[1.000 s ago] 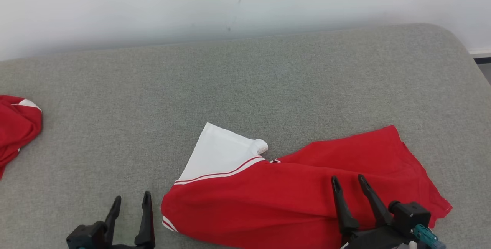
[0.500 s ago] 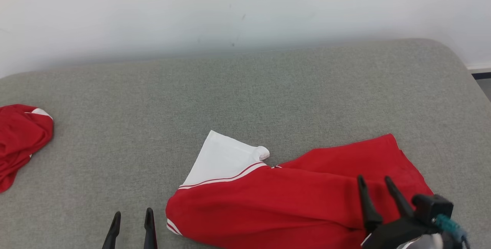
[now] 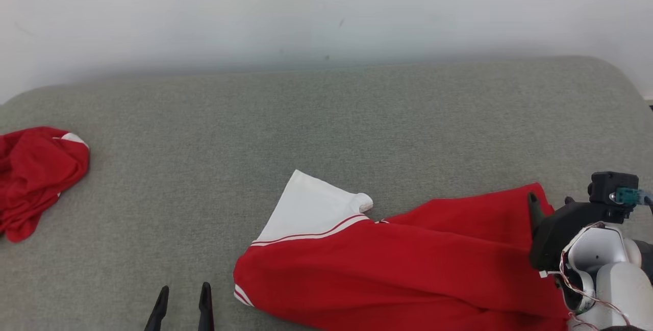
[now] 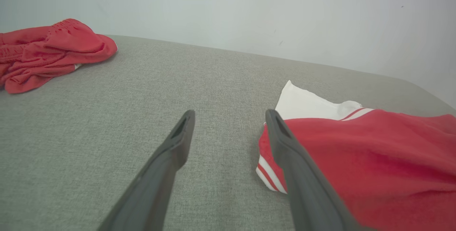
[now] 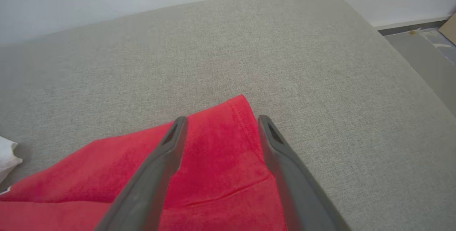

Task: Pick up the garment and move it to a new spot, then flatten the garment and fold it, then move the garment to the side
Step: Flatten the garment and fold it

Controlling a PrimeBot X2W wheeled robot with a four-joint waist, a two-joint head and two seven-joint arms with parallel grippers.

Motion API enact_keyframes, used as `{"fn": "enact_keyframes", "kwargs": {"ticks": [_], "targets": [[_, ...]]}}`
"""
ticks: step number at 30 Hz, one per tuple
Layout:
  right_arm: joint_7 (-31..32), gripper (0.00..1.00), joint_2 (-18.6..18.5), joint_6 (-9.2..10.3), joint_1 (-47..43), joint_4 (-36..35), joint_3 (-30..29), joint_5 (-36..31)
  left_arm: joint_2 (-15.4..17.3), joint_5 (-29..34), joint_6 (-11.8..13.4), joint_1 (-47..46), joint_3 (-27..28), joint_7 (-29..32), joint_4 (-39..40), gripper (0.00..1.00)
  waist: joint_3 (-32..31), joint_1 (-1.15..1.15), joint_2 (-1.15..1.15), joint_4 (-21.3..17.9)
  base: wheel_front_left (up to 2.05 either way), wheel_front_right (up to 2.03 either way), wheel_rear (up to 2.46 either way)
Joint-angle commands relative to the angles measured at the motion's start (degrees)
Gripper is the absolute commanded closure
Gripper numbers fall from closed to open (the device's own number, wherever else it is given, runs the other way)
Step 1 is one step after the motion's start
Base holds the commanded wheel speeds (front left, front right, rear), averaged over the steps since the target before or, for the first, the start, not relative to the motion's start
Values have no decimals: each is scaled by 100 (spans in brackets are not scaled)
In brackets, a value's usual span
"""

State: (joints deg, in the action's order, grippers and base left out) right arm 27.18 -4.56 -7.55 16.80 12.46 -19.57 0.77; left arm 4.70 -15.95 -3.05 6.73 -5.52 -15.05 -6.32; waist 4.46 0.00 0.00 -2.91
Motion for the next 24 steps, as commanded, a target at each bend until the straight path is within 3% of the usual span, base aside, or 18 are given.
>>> {"fn": "enact_keyframes", "kwargs": {"ticks": [1, 8, 24], "targets": [[144, 0, -27, 13, 103, 161, -119, -99, -29, 81, -49, -61, 19, -19, -28, 0, 84, 0, 0, 107, 0, 0, 0], [256, 0, -192, 13, 553, 894, -509, -456, -92, 190, -158, -127, 90, -19, -59, 0, 277, 0, 0, 263, 0, 0, 0], [-21, 0, -500, 13, 1312, 2210, -653, -649, -121, 369, -319, -257, 144, -19, -98, 0, 633, 0, 0, 329, 0, 0, 0]]}}
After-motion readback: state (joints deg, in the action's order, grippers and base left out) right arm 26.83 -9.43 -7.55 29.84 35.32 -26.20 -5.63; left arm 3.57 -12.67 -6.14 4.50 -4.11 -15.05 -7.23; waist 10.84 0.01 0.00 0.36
